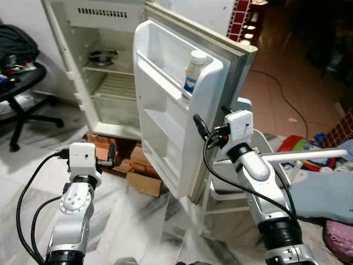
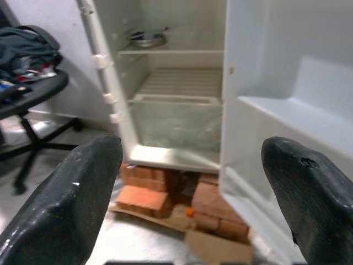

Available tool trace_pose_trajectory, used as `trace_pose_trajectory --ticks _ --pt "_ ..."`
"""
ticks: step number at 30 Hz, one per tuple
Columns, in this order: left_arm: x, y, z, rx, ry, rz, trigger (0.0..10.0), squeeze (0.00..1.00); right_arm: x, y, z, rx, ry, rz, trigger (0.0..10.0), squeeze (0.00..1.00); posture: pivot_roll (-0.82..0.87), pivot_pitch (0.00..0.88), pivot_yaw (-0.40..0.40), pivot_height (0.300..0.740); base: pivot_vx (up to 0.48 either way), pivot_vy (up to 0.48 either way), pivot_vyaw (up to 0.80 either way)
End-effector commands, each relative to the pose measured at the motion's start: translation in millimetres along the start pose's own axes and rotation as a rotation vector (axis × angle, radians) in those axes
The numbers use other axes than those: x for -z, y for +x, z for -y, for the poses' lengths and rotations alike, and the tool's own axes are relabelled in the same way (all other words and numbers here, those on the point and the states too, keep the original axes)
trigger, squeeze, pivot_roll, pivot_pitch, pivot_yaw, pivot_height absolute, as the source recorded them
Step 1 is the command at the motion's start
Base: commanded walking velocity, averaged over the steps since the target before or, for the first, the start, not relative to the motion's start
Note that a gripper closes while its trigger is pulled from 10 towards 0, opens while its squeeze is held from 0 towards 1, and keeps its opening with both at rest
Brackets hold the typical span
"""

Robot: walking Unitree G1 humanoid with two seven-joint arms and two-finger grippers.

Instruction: Restocking fridge

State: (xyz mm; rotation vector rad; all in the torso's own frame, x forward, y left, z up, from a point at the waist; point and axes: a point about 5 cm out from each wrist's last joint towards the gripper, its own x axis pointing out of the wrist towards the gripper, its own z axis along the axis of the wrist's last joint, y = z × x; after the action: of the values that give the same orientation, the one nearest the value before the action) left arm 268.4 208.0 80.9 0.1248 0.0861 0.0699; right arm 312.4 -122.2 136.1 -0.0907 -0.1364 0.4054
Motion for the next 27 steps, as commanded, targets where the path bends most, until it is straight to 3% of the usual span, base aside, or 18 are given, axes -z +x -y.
trace_pose_trajectory --ticks 1,2,7,15,20,22,23,24,25,27 --pt "-3 -0.7 -7.2 -0.029 0.040 0.013 10.0 0.00 -2 4.1 2.0 -0.014 -0.013 -0.005 10.0 0.00 0.13 0.017 -0.061 0.740 0.000 0.000 0.00" --pt "-4 -1.8 -11.3 -0.027 0.072 0.023 10.0 0.00 -5 7.9 7.3 -0.010 -0.027 0.007 10.0 0.00 0.13 0.019 -0.061 0.740 0.000 0.000 0.00" --pt "1 -8.4 -30.0 -0.070 0.061 -0.015 10.0 0.00 -16 32.0 29.3 0.044 -0.009 -0.003 10.0 0.00 0.14 0.037 -0.066 0.740 0.000 0.000 0.00" --pt "3 -15.4 -28.4 -0.073 0.060 -0.027 10.0 0.00 -30 49.1 43.4 0.099 0.026 0.007 10.0 0.00 0.17 0.054 -0.085 0.740 0.000 0.000 0.00" --pt "5 -18.7 -25.7 -0.063 0.053 -0.037 10.0 0.00 -21 42.2 39.2 0.023 0.085 -0.019 10.0 0.00 0.16 0.055 -0.085 0.740 0.000 0.000 0.00" --pt "5 -18.3 -25.4 -0.056 0.053 -0.041 10.0 0.00 2 24.9 23.0 -0.226 0.147 -0.149 10.0 0.00 0.16 0.056 -0.080 0.740 0.000 0.000 0.00" --pt "5 -18.3 -25.4 -0.055 0.053 -0.041 10.0 0.00 4 23.0 21.8 -0.247 0.153 -0.164 10.0 0.00 0.16 0.056 -0.080 0.740 0.000 0.000 0.00" --pt "5 -17.6 -25.3 -0.053 0.053 -0.041 10.0 0.00 13 15.6 23.0 -0.283 0.123 -0.234 10.0 0.00 0.16 0.056 -0.080 0.740 0.000 0.000 0.00" --pt "5 -17.6 -25.3 -0.053 0.053 -0.041 10.0 0.00 13 15.6 23.0 -0.283 0.123 -0.234 10.0 0.00 0.16 0.056 -0.080 0.740 0.000 0.000 0.00" --pt "4 -16.0 -25.4 -0.049 0.054 -0.042 10.0 0.00 35 4.8 36.3 -0.269 0.025 -0.395 10.0 0.00 0.15 0.054 -0.077 0.740 0.000 0.000 0.00"
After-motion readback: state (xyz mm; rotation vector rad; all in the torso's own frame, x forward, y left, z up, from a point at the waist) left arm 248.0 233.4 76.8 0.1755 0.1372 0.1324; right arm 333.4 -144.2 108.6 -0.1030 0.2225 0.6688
